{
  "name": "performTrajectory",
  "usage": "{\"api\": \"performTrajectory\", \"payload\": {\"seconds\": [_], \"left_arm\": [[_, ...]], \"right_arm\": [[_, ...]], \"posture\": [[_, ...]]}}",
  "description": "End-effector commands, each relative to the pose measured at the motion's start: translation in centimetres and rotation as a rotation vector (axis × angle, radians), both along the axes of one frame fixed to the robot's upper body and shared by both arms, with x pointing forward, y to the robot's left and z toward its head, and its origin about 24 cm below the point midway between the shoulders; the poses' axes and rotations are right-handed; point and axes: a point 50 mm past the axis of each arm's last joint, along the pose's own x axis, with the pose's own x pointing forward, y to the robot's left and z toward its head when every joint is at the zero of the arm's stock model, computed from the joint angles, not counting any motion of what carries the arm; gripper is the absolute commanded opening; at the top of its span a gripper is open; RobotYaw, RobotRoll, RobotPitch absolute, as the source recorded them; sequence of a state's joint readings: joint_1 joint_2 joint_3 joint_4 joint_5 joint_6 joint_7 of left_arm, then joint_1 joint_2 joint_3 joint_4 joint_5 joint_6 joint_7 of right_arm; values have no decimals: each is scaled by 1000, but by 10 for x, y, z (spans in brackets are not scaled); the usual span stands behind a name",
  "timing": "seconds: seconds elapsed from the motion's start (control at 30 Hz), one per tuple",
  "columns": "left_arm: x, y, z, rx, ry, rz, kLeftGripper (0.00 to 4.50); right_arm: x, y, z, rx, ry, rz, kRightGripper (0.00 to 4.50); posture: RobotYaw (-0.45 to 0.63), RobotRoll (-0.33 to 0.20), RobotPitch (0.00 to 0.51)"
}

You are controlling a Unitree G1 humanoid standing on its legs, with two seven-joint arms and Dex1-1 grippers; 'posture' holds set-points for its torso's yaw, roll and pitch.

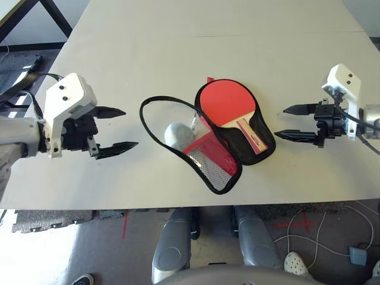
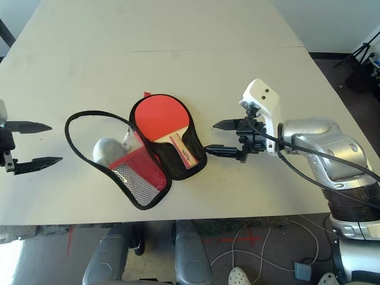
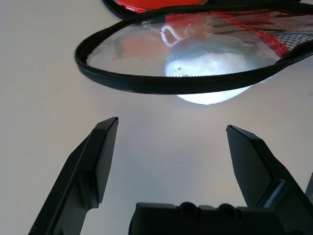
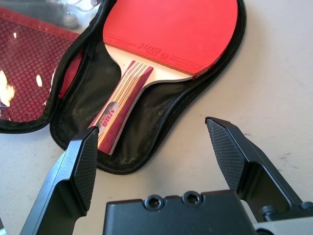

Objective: Store the ping-pong paddle in its case and zip it.

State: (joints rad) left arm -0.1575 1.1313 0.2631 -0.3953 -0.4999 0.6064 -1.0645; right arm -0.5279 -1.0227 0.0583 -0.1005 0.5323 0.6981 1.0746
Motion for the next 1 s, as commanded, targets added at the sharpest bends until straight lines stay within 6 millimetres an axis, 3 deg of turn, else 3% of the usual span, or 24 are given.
{"api": "performTrajectory", "payload": {"seconds": [0.03, 0.27, 0.37, 0.63, 0.83, 1.0], "left_arm": [[1, -14, 0, -31, 16, -58, 4500], [17, -58, 12, -144, -51, -194, 4500], [23, -86, 18, -233, -76, -270, 4500], [45, -146, 15, -463, -139, -356, 4500], [47, -167, 0, -495, -131, -372, 4500], [45, -161, -7, -480, -120, -360, 4500]], "right_arm": [[-2, -6, -2, 5, 4, -27, 4483], [-4, -20, -8, -9, 3, -76, 4483], [-6, -25, -12, 35, 16, -76, 4483], [-4, -43, -17, 159, 115, -219, 4483], [-7, -47, -15, 246, 185, -226, 4483], [-7, -45, -17, 293, 233, -227, 4483]], "posture": [[34, 0, 252], [-15, 0, 251], [-35, 0, 254], [-66, 0, 242], [-68, 0, 240], [-61, 0, 233]]}}
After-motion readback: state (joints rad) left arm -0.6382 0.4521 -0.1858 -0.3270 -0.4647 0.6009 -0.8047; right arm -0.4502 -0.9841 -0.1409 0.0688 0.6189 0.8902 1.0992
